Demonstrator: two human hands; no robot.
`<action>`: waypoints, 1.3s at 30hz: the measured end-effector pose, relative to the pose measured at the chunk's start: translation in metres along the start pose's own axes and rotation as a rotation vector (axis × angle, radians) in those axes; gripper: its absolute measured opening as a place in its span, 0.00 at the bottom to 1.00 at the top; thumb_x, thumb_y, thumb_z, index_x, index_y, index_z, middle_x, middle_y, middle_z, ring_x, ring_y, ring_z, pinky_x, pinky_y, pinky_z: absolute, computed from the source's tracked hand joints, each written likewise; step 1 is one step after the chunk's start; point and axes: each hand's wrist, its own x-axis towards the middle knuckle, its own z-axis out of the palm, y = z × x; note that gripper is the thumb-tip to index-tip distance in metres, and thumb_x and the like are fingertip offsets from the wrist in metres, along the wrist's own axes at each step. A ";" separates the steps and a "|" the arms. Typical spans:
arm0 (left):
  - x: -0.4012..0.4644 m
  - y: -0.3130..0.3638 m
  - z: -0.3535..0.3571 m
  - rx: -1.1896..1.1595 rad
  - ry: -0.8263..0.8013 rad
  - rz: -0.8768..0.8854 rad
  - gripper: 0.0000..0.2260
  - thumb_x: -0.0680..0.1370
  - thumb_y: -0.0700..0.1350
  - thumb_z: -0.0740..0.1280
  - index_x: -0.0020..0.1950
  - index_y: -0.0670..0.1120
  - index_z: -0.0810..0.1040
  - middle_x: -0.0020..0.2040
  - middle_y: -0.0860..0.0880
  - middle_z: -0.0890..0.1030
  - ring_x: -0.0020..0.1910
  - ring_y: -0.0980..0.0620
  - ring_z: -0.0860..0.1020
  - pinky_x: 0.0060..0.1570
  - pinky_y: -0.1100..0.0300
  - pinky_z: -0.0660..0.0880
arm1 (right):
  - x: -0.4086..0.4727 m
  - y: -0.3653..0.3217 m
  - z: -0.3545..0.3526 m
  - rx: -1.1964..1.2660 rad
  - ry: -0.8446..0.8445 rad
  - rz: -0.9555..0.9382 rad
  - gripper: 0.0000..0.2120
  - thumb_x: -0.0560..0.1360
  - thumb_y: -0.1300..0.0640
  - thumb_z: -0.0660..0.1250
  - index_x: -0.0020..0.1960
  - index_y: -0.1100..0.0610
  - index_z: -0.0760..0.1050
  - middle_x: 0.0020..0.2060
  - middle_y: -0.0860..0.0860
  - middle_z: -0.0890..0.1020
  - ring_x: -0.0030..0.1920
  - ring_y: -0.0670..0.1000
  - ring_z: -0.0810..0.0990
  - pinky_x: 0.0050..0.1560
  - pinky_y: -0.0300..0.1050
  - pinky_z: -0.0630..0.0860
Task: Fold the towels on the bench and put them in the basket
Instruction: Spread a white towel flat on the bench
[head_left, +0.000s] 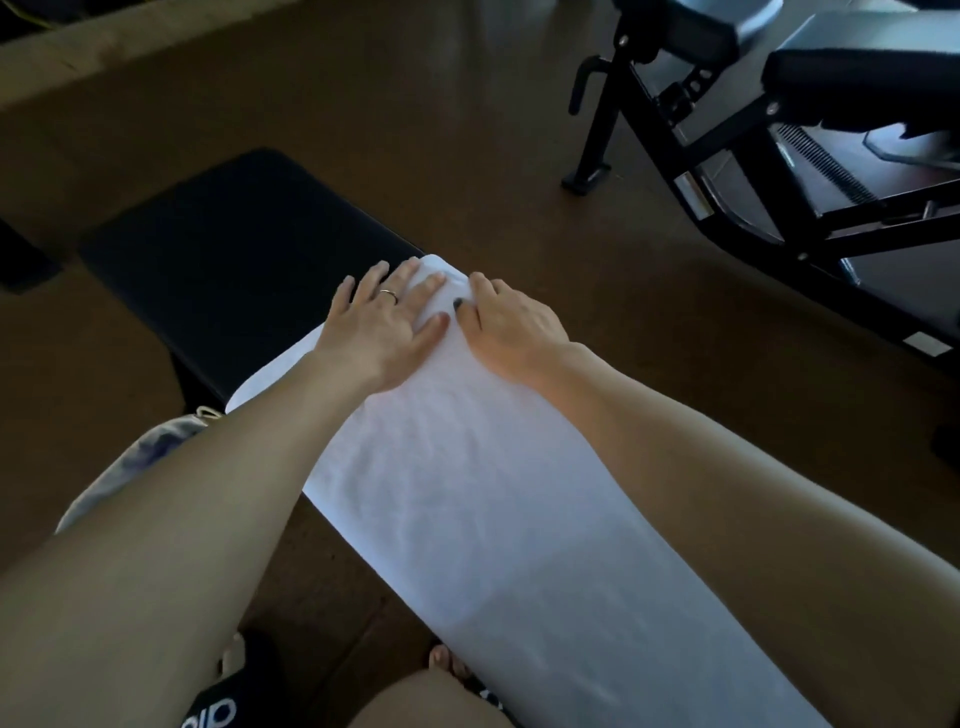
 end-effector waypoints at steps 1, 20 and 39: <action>0.002 -0.004 0.000 -0.008 0.015 0.004 0.26 0.84 0.63 0.44 0.83 0.63 0.46 0.84 0.56 0.46 0.83 0.50 0.44 0.80 0.46 0.42 | 0.005 -0.004 0.001 0.007 -0.008 -0.009 0.24 0.86 0.46 0.49 0.77 0.55 0.63 0.68 0.54 0.76 0.65 0.59 0.76 0.56 0.53 0.69; 0.001 -0.004 0.005 -0.005 0.057 -0.031 0.28 0.85 0.58 0.40 0.84 0.52 0.44 0.84 0.57 0.46 0.82 0.56 0.43 0.80 0.52 0.40 | 0.034 -0.024 -0.010 0.080 -0.108 -0.032 0.25 0.85 0.48 0.50 0.82 0.50 0.58 0.79 0.49 0.66 0.75 0.57 0.69 0.72 0.52 0.66; -0.194 0.164 -0.020 0.282 -0.254 0.309 0.30 0.84 0.59 0.55 0.81 0.45 0.54 0.81 0.40 0.54 0.76 0.39 0.59 0.72 0.44 0.64 | -0.282 0.073 0.002 -0.207 -0.056 0.166 0.28 0.86 0.42 0.39 0.85 0.47 0.44 0.84 0.50 0.45 0.83 0.53 0.42 0.82 0.55 0.41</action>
